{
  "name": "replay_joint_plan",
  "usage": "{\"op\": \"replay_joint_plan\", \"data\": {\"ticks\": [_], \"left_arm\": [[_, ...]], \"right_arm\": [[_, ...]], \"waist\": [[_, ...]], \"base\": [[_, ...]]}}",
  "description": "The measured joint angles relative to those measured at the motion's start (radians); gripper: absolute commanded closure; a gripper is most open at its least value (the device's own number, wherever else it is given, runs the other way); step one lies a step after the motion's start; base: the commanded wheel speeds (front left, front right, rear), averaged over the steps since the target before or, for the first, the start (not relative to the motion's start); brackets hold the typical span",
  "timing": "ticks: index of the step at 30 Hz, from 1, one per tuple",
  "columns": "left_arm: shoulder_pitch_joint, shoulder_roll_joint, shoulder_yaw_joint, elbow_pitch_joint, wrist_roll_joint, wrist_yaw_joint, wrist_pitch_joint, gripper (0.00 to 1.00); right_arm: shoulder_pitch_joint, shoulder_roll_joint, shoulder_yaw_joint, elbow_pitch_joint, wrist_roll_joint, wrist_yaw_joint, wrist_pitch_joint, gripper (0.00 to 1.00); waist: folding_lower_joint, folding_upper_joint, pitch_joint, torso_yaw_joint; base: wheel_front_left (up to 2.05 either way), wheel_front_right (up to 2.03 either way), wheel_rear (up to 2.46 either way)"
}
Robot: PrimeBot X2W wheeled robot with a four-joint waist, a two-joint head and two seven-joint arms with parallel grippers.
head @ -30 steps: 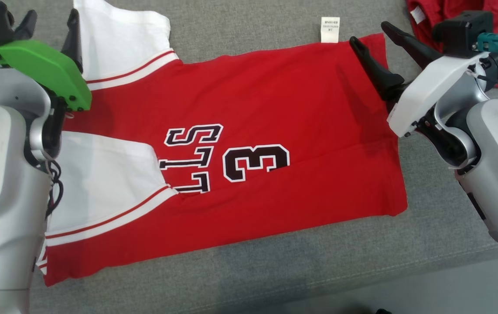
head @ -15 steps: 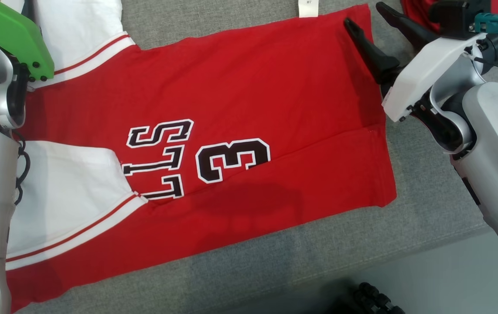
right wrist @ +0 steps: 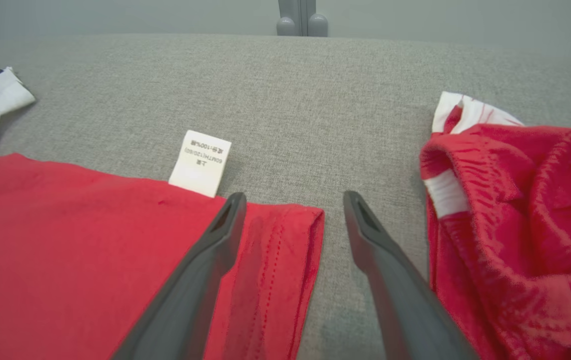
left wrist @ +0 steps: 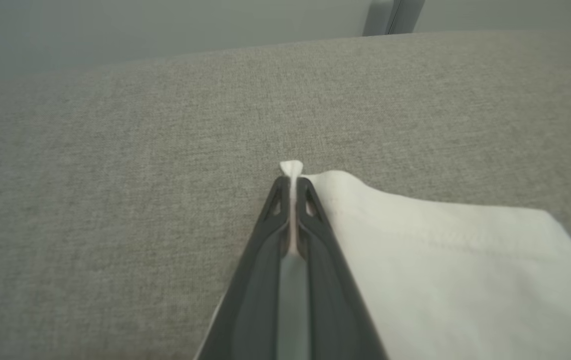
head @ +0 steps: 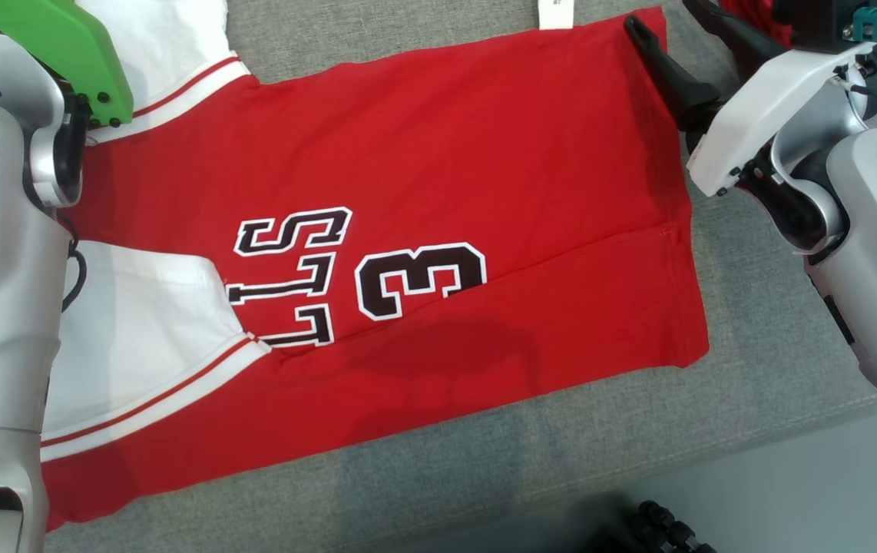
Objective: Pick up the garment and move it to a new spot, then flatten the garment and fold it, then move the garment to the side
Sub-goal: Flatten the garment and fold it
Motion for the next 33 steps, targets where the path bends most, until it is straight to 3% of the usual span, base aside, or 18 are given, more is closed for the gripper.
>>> {"op": "replay_joint_plan", "data": {"ticks": [15,16,17,18,19,20,23,33], "left_arm": [[-0.017,-0.055,0.009,0.012,-0.039,-0.063,-0.093,1.00],[-0.017,-0.055,0.011,0.012,-0.039,-0.070,-0.099,1.00],[-0.017,-0.055,0.011,0.012,-0.039,-0.071,-0.100,1.00],[-0.017,-0.056,0.011,0.013,-0.039,-0.075,-0.105,1.00],[-0.017,-0.056,0.012,0.015,-0.040,-0.079,-0.112,1.00],[-0.017,-0.056,0.014,0.017,-0.044,-0.080,-0.118,1.00],[-0.017,-0.056,0.026,0.021,-0.058,-0.089,-0.128,1.00],[0.010,-0.072,0.092,-0.002,-0.148,-0.132,-0.203,1.00]], "right_arm": [[-0.014,-0.033,-0.024,0.137,0.020,0.003,0.026,0.00],[-0.014,-0.035,-0.024,0.147,0.021,0.003,0.029,0.08],[-0.014,-0.034,-0.023,0.154,0.023,0.003,0.035,0.08],[-0.014,-0.032,-0.021,0.159,0.025,0.003,0.036,0.35],[-0.014,-0.029,-0.015,0.164,0.025,0.003,0.037,0.55],[-0.014,-0.026,-0.010,0.167,0.026,0.003,0.037,0.59],[-0.016,-0.022,0.005,0.179,0.026,0.009,0.054,1.00],[-0.035,-0.011,0.015,0.185,0.011,0.009,-0.015,1.00]], "waist": [[0.0000,0.0000,-0.039,0.095],[0.0000,0.0000,-0.042,0.103],[-0.0001,0.0000,-0.044,0.110],[-0.0001,0.0000,-0.047,0.117],[0.0000,0.0000,-0.050,0.122],[-0.0001,0.0000,-0.054,0.127],[-0.0001,0.0000,-0.067,0.136],[-0.0001,0.0000,-0.106,0.134]], "base": [[0.00,0.00,0.00],[0.00,0.00,0.00],[0.00,0.00,0.00],[0.00,0.00,0.00],[0.00,0.00,0.00],[0.00,0.00,0.00],[0.00,0.00,0.00],[0.00,0.00,0.00]]}}
